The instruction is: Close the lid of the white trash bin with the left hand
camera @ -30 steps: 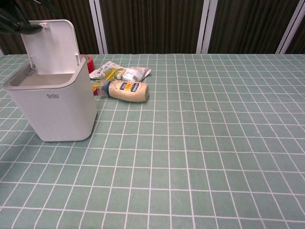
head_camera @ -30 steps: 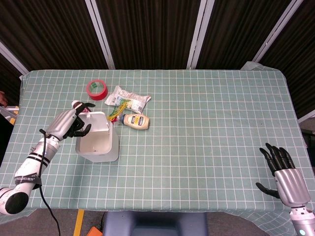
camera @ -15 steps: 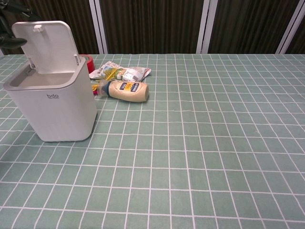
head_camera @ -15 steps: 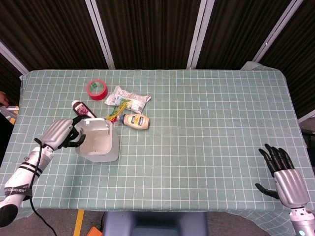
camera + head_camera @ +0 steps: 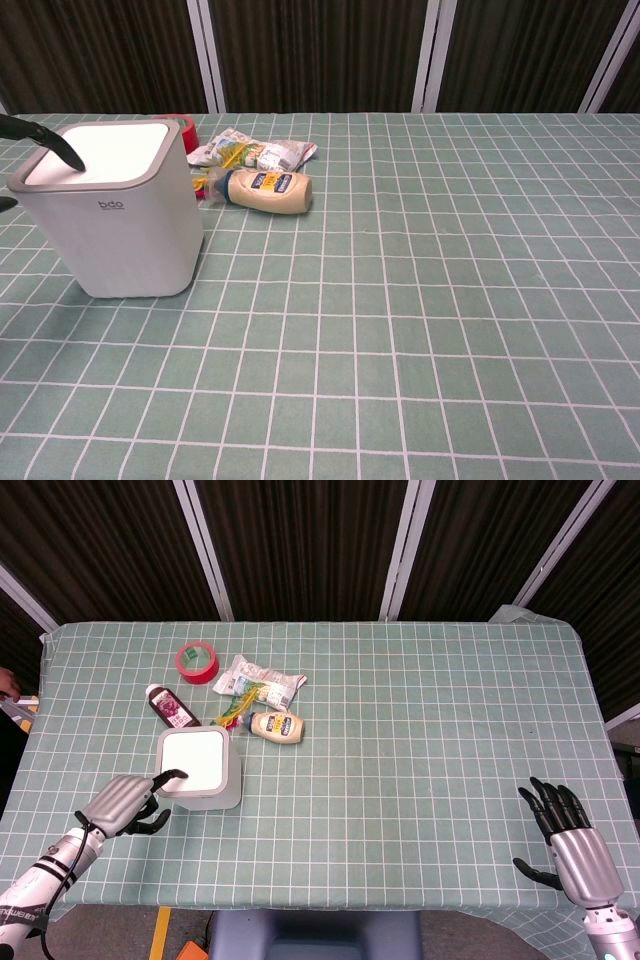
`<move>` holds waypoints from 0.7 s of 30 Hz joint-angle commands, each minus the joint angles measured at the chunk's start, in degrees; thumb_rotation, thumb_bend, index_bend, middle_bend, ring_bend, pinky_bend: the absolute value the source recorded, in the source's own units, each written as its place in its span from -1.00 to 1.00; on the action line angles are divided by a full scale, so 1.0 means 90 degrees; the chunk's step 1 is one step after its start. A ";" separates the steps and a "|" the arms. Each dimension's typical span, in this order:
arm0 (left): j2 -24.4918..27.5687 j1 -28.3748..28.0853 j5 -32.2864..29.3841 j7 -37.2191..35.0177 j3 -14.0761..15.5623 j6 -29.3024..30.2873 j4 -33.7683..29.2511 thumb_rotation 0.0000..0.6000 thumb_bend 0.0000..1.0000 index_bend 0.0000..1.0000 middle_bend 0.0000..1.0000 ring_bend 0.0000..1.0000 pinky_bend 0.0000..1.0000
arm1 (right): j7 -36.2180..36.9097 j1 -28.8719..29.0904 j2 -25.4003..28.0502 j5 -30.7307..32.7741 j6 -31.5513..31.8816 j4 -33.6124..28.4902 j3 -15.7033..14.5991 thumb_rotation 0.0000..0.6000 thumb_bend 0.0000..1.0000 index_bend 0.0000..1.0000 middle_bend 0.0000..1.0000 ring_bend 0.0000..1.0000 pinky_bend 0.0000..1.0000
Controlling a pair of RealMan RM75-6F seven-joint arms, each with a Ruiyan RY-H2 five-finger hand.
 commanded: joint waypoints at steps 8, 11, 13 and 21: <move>-0.0236 0.1076 0.2115 -0.0153 0.0052 0.2591 0.0003 1.00 0.00 -1.00 0.69 0.50 0.92 | 0.0070 -0.0015 0.0040 0.0013 0.0027 0.0000 0.0001 1.00 -0.58 -1.00 -1.00 -1.00 -1.00; -0.0239 0.1232 0.2413 -0.0057 0.0141 0.2886 0.0073 1.00 -0.01 -1.00 0.20 0.02 0.51 | 0.0072 -0.0017 0.0042 0.0016 0.0029 0.0000 0.0001 1.00 -0.58 -1.00 -1.00 -1.00 -1.00; -0.0207 0.1508 0.2864 0.0274 0.0300 0.3355 0.0189 1.00 -0.02 -1.00 -0.27 -0.45 -0.16 | 0.0064 -0.0018 0.0042 0.0017 0.0028 -0.0002 0.0001 1.00 -0.58 -1.00 -1.00 -1.00 -1.00; -0.1793 0.3766 0.3269 0.0683 0.1200 0.5889 0.2136 1.00 -0.11 -1.00 -1.00 -1.00 -0.98 | 0.0001 0.0012 0.0031 -0.0021 -0.0081 -0.0030 -0.0054 1.00 -0.58 -1.00 -1.00 -1.00 -1.00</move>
